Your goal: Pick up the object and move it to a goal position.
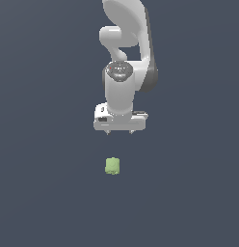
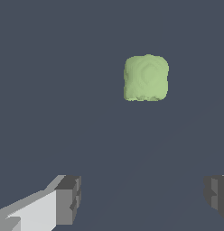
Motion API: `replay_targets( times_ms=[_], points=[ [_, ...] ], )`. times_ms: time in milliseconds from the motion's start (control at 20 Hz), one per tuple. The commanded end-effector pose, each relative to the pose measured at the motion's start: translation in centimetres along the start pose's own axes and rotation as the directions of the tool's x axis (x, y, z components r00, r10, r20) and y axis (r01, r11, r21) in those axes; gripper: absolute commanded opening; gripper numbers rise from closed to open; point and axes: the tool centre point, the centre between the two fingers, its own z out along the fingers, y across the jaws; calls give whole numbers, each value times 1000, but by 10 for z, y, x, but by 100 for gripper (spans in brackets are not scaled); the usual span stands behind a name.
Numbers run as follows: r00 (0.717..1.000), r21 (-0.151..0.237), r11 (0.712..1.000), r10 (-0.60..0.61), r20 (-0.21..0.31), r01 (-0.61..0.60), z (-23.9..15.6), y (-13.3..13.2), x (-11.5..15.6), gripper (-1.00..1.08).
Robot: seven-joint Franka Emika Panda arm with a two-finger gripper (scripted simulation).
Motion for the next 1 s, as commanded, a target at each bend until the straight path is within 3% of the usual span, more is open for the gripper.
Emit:
replay_targets(
  times_ms=[0,950],
  points=[
    [1000,0,1000,0,0,0,0,0,0,100],
    [1000,6,1000,-29,-11,29,1,-6,11,100]
  ],
)
